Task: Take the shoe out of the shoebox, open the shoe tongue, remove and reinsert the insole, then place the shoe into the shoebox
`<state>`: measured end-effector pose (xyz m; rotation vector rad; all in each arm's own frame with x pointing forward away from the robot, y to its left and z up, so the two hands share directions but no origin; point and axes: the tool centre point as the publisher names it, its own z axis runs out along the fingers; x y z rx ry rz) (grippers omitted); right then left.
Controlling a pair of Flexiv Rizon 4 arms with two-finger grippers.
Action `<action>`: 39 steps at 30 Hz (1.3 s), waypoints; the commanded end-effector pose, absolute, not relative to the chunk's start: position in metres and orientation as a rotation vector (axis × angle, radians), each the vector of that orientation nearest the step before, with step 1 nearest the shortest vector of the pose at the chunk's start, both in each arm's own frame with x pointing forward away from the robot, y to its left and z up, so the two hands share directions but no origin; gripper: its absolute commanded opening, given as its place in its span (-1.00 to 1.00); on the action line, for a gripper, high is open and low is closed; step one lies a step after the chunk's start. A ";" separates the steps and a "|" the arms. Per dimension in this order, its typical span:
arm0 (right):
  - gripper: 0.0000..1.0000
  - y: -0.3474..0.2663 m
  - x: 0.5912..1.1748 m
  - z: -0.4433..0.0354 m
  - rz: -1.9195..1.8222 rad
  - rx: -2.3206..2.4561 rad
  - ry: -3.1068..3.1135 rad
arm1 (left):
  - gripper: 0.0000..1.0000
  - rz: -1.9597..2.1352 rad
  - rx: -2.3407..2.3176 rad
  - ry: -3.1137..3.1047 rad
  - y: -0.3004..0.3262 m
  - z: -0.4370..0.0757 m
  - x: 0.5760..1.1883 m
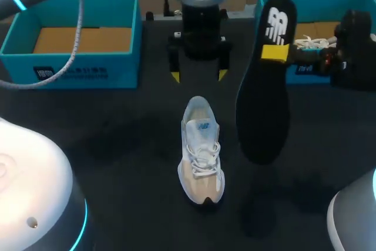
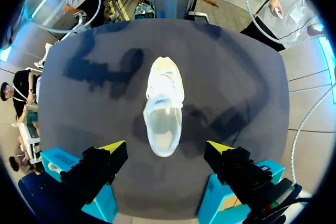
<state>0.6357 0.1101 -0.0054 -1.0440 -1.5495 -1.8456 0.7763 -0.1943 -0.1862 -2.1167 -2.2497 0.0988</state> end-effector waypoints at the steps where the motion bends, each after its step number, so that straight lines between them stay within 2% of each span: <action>1: -1.00 0.112 0.646 -0.022 -1.862 -1.041 -1.495 | 1.00 0.410 -2.235 -2.381 -0.180 -0.181 0.774; 18: -1.00 0.126 0.694 -0.071 -1.617 -1.078 -1.442 | 1.00 0.518 -2.317 -2.412 -0.163 -0.156 0.766; 39: -1.00 0.130 0.709 -0.076 -1.546 -1.090 -1.424 | 1.00 0.563 -2.306 -2.510 -0.155 -0.140 0.758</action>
